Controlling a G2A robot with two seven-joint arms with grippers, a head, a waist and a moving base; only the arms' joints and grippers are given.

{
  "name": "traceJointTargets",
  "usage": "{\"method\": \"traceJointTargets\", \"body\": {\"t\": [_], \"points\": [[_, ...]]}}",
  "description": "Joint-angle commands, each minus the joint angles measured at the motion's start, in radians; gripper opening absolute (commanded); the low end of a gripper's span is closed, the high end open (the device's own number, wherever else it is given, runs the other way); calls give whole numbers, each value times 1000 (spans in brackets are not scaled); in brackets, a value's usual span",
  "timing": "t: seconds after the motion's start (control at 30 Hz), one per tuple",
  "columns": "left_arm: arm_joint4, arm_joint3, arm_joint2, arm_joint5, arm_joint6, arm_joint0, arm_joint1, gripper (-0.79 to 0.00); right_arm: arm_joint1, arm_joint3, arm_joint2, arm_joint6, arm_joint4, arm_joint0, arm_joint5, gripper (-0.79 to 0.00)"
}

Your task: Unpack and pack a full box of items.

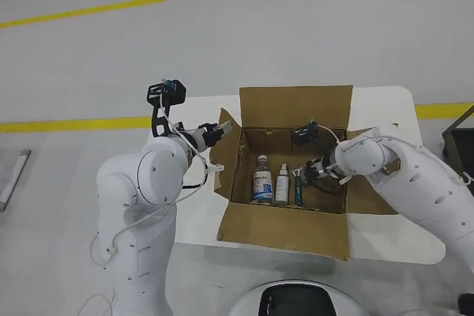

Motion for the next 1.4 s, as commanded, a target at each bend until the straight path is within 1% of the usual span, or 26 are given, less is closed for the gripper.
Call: {"method": "traceJointTargets", "body": {"t": [0.0,0.23,0.47,0.5,0.57,0.63,0.67,0.9,0.93,1.0,1.13,1.23,1.3,1.33,1.37], "points": [[0,0,0,0,0,0,0,0,-9,16,-31,-3,-29,10,3,-785],[0,0,0,0,0,0,0,0,-49,73,-130,-14,-105,37,10,-785],[0,0,0,0,0,0,0,0,-81,129,-187,-15,-160,57,13,-785],[0,0,0,0,0,0,0,0,-84,133,-192,-15,-168,61,13,-757],[0,0,0,0,0,0,0,0,-91,144,-196,-18,-171,64,13,-631],[0,0,0,0,0,0,0,0,-96,156,-196,-17,-172,69,9,-610],[0,0,0,0,0,0,0,0,-98,162,-195,-17,-172,71,7,-585],[0,0,0,0,0,0,0,0,-105,186,-173,-9,-159,77,-13,-551],[0,0,0,0,0,0,0,0,-105,185,-166,-9,-153,77,-15,-545],[0,0,0,0,0,0,0,0,-103,180,-150,-8,-139,78,-22,-499],[0,0,0,0,0,0,0,0,-91,150,-101,4,-129,78,-36,-477],[0,0,0,0,0,0,0,0,-76,122,-52,13,-126,73,-45,-520],[0,0,0,0,0,0,0,0,-60,92,6,8,-115,69,-44,-736],[0,0,0,0,0,0,0,0,-50,73,48,3,-108,68,-39,-785],[0,0,0,0,0,0,0,0,-38,51,91,1,-99,59,-36,-785]]}}
